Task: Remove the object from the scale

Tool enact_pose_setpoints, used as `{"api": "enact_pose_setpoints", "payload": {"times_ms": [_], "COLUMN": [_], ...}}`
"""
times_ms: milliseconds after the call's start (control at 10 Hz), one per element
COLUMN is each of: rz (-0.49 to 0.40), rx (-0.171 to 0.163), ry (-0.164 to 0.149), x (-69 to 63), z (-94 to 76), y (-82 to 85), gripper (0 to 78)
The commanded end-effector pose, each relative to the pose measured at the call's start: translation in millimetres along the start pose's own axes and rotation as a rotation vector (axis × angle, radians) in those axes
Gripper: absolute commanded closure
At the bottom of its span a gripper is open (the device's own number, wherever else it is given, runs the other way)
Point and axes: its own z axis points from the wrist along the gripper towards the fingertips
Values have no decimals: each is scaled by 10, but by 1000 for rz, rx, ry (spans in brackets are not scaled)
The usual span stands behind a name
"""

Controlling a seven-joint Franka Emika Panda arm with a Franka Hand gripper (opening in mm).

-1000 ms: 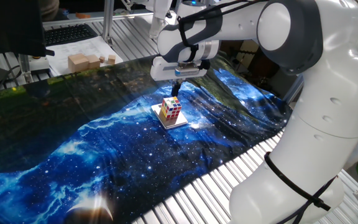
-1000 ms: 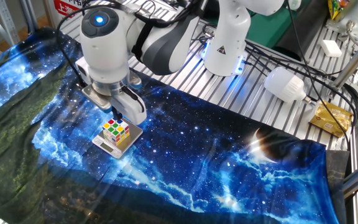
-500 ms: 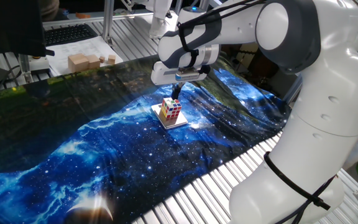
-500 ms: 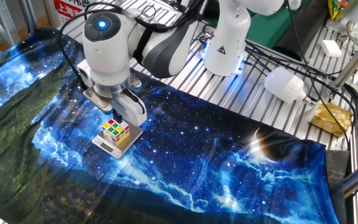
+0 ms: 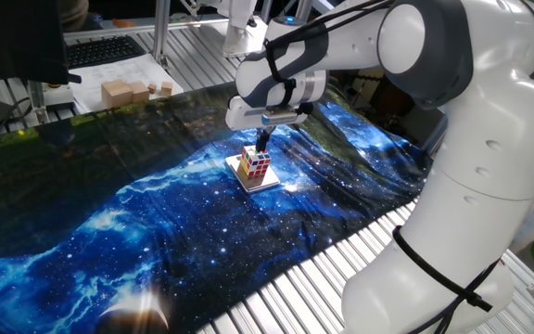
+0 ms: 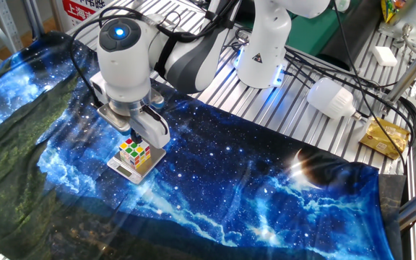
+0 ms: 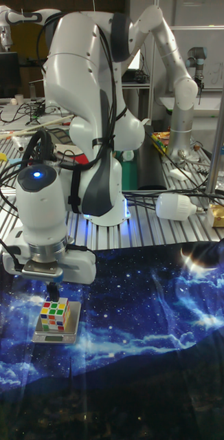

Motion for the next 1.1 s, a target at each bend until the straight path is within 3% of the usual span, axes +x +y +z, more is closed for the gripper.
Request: {"api": "enact_pose_setpoints", "payload": {"times_ms": [100,800,900,1100], "rz": [4,23,20,20], "rx": [-1,-6,-5,-5], "ry": [-9,-35,-35,-35], "x": [-22,-37,-38,-38], "z": [5,21,21,21], "y": [-18,-28,-28,-28], "gripper": [776,776,2,2]}}
